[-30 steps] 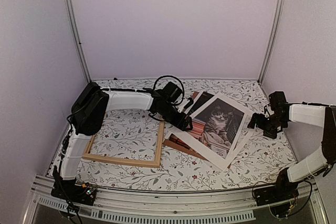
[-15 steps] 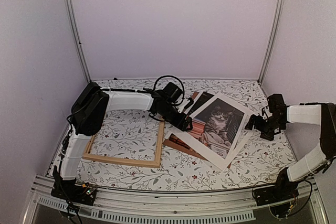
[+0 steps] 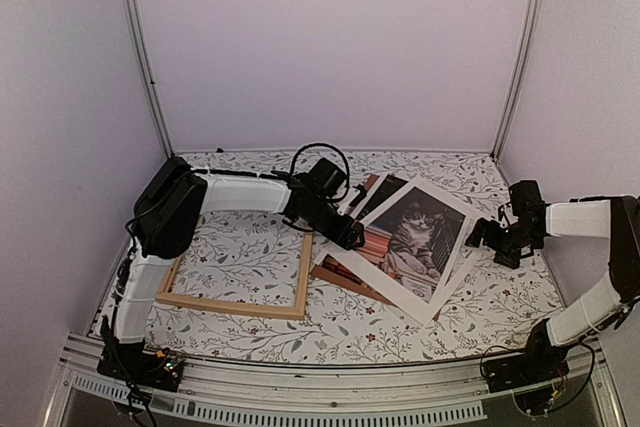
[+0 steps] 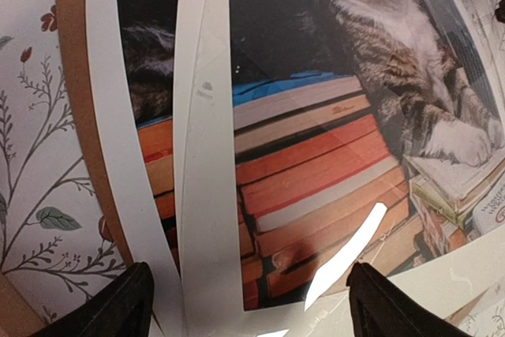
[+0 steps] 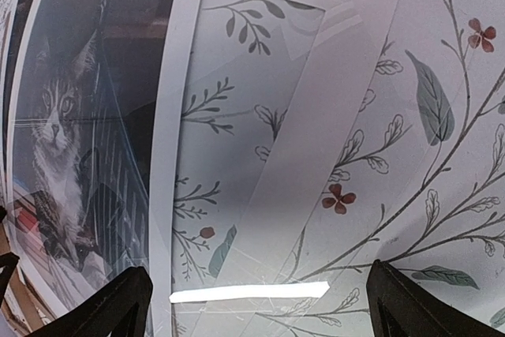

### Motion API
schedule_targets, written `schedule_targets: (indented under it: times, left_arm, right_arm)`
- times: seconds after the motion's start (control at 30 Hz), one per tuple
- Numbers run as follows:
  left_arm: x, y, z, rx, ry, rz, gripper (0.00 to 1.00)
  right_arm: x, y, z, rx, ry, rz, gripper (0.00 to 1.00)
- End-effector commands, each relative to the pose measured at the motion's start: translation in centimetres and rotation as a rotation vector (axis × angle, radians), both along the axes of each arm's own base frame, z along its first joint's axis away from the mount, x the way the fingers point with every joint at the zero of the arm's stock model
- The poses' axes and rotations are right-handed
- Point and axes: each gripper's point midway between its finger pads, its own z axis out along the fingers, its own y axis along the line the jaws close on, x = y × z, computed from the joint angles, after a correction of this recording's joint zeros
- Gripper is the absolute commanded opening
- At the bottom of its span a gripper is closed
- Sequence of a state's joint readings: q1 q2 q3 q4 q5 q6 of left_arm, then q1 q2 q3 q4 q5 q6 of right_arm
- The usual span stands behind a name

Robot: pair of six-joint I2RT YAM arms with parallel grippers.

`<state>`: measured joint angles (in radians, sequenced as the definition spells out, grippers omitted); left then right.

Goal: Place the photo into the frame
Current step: Rotate the glass panel on the mat board.

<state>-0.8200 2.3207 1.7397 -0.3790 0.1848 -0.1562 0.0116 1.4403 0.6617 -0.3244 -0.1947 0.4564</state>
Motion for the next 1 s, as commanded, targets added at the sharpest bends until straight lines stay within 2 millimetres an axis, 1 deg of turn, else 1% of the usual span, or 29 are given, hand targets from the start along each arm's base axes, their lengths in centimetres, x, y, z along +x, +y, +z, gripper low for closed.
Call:
schedule_targets:
  times: [0.0, 0.07, 0.2, 0.4, 0.53, 0.8, 0.97]
  left_arm:
    - [-0.3, -0.2, -0.5, 0.010, 0.003, -0.015, 0.87]
    - [-0.8, -0.2, -0.9, 0.014, 0.022, -0.021, 0.86]
    - [-1.6, 0.0, -1.2, 0.014, 0.046, -0.030, 0.84]
    - [-3.6, 0.3, -1.3, 0.012, 0.093, -0.044, 0.79]
    - [-5.1, 1.0, -1.5, 0.011, 0.135, -0.039, 0.77]
    - [-9.4, 1.9, -1.7, 0.010, 0.195, -0.059, 0.73]
    - [-12.1, 2.2, -1.3, 0.009, 0.217, -0.078, 0.71]
  right_arm:
    - [-0.2, 0.2, -0.7, 0.022, 0.016, -0.007, 0.99]
    - [-0.2, 0.3, -0.7, 0.027, 0.015, -0.006, 0.99]
    - [0.2, 0.4, -0.7, 0.034, 0.010, -0.005, 0.99]
    - [1.0, 0.5, -0.8, 0.035, 0.009, 0.004, 0.99]
    - [1.6, 0.6, -0.9, 0.038, 0.011, 0.020, 0.99]
    - [2.6, 1.3, -1.7, 0.047, 0.030, 0.061, 0.99]
    - [3.5, 2.3, -2.0, 0.052, 0.037, 0.112, 0.99]
